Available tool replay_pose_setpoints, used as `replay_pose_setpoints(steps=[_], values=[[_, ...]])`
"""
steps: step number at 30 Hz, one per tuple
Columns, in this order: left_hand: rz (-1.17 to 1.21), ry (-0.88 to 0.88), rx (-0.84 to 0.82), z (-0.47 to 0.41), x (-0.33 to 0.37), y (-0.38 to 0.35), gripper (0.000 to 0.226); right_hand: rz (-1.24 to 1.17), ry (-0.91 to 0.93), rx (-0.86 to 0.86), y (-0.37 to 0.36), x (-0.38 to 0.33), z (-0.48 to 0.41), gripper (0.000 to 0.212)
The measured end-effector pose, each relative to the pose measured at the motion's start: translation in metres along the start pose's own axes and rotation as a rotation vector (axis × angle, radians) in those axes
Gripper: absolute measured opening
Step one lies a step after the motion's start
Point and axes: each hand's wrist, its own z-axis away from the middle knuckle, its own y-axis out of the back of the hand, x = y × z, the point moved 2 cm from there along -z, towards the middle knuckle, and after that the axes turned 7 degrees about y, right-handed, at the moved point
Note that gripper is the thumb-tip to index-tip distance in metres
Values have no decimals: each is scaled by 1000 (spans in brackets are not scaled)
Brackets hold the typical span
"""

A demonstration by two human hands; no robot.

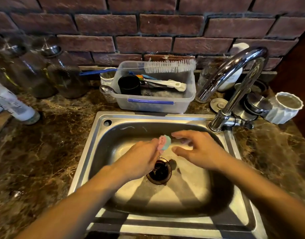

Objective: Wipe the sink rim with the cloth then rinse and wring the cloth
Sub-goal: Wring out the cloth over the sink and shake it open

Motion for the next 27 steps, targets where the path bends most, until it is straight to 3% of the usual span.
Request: replay_pose_setpoints(steps=[4,6,9,12,15,17,18,20,22,24,27], values=[[-559,-298,-25,-3,15,21,44,-338,-25,-444,16,-9,-15,35],[-624,-525,74,-4,28,33,55,-443,-110,-666,20,-7,-20,44],[-606,-758,187,-3,40,47,47,-634,-172,-1012,11,-9,-18,88],[-677,-890,254,-5,40,51,38,-854,-106,-1196,-2,-14,-13,78],[-687,-968,270,-6,36,54,34,-1036,-88,-1190,-8,-23,-10,51],[-643,-895,194,-6,33,57,35,-1026,-116,-1097,-14,-31,-10,25],[-615,-828,160,-5,31,57,38,-960,-148,-1021,-16,-33,-11,27],[-635,-701,140,-3,33,52,31,-762,-218,-913,-19,-36,-13,43],[-725,-539,75,-4,39,47,23,-596,-267,-829,-19,-42,-17,46],[-763,-348,14,-11,43,47,23,-354,-238,-641,-15,-48,-25,36],[-681,-139,66,-25,46,54,21,171,-74,-377,-2,-59,-38,12]])
